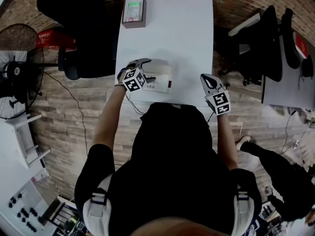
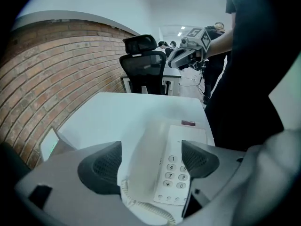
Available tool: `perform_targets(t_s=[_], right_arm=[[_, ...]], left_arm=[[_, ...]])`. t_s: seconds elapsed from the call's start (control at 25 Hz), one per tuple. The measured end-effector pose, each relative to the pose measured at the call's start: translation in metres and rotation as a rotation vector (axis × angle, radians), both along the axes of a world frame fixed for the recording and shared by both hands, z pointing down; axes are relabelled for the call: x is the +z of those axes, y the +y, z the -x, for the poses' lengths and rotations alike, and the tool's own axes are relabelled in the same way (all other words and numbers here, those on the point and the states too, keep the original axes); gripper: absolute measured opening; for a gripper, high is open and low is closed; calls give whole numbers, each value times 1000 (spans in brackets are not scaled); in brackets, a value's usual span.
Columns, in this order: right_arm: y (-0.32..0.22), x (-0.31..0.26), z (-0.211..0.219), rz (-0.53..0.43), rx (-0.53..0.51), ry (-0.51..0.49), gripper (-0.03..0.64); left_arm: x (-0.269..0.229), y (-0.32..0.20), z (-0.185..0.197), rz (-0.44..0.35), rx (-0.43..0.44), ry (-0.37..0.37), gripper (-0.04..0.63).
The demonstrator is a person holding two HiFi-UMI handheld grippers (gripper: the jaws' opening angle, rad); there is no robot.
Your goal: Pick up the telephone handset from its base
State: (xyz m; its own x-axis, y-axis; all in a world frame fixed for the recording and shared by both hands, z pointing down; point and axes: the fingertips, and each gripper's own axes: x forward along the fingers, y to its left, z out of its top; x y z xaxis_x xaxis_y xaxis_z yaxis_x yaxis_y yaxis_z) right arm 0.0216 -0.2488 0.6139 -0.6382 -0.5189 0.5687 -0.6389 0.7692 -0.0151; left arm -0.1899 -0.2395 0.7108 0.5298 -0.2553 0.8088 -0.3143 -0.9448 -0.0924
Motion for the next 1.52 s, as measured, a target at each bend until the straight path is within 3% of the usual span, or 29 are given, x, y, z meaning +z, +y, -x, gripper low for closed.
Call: perform_targets(t_s=[0.48, 0.92, 1.52], right_arm=[[3, 2, -6, 8, 106, 7, 0], [11, 8, -9, 20, 169, 10, 0], [19, 11, -12, 28, 200, 14, 0]], left_arm=[[31, -8, -8, 63, 134, -28, 405], [47, -11, -8, 93, 184, -43, 402], [59, -8, -8, 108, 219, -64, 334]])
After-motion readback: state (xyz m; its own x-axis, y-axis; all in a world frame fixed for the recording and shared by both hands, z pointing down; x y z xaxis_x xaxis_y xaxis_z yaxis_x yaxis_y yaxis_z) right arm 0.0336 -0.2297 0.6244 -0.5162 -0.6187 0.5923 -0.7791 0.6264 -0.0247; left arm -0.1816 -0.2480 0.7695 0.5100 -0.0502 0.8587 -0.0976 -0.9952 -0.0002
